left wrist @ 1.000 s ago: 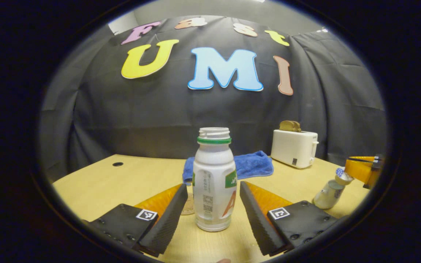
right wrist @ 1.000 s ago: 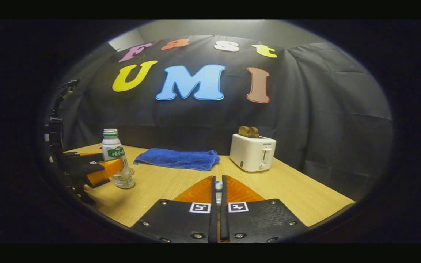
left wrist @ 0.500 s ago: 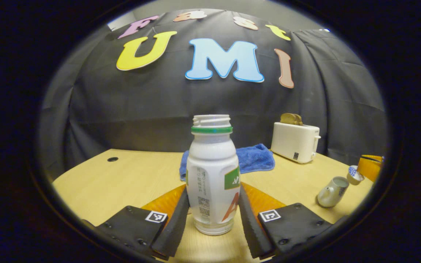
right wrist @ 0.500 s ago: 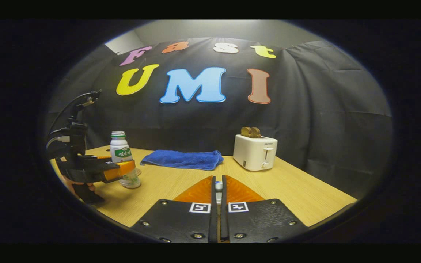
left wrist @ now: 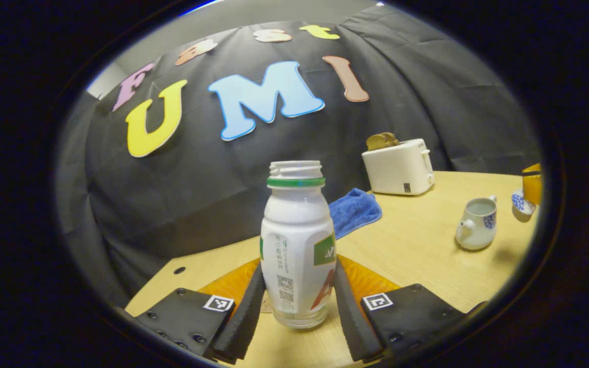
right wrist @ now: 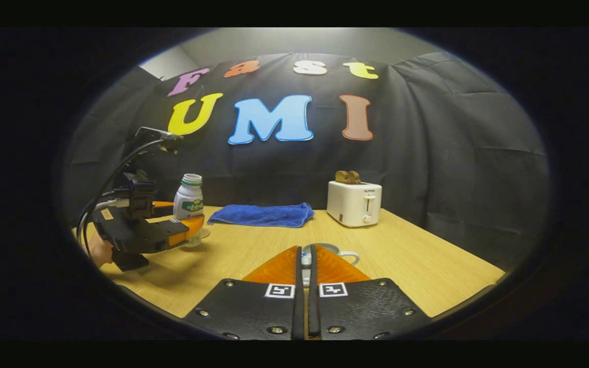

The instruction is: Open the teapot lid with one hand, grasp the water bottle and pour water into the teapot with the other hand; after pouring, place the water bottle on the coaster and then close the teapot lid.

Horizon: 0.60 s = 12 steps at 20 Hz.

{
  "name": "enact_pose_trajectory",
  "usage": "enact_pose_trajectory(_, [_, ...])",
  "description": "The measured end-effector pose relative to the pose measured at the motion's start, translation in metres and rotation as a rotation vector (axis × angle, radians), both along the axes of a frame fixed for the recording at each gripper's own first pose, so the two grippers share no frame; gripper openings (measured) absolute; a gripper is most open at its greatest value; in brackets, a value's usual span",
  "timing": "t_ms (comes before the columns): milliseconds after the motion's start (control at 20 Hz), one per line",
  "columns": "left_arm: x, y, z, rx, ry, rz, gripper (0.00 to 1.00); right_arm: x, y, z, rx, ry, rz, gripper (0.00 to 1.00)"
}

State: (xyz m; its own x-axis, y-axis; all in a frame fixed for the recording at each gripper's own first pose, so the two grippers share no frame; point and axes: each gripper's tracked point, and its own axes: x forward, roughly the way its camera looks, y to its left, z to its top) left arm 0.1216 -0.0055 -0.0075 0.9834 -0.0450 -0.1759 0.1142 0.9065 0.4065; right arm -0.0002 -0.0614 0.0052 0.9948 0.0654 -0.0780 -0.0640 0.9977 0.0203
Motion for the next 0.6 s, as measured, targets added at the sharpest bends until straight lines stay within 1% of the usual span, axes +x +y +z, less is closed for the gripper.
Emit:
enact_pose_trajectory(50, [-0.001,-0.007,0.001,0.044,-0.009,-0.012,0.82,-0.005,-0.002,-0.002,0.001,0.002,-0.002,0.04])
enact_pose_trajectory(100, [-0.001,-0.012,0.001,0.085,-0.016,-0.022,0.77,-0.010,-0.006,-0.005,-0.005,0.005,-0.009,0.04])
enact_pose_trajectory(150, [-0.001,-0.016,0.001,0.121,-0.024,-0.034,0.82,-0.014,-0.010,-0.007,-0.010,0.010,-0.017,0.03])
enact_pose_trajectory(200, [0.000,-0.022,0.000,0.158,-0.027,-0.050,0.82,-0.017,-0.013,-0.010,-0.005,0.015,-0.022,0.03])
enact_pose_trajectory(300, [0.002,-0.034,-0.003,0.193,-0.029,-0.077,0.82,-0.024,-0.016,-0.014,0.018,0.026,-0.026,0.04])
enact_pose_trajectory(350, [0.004,-0.043,-0.006,0.225,-0.024,-0.098,0.78,-0.029,-0.018,-0.016,0.017,0.029,-0.032,0.04])
enact_pose_trajectory(450, [0.008,-0.051,-0.006,0.284,-0.020,-0.111,0.70,-0.033,-0.020,-0.018,0.010,0.030,-0.033,0.04])
enact_pose_trajectory(500, [0.009,-0.055,-0.010,0.311,-0.018,-0.122,0.82,-0.034,-0.021,-0.019,0.008,0.030,-0.036,0.03])
enact_pose_trajectory(600, [0.010,-0.063,-0.014,0.355,-0.015,-0.146,0.82,-0.036,-0.024,-0.019,0.005,0.031,-0.042,0.03])
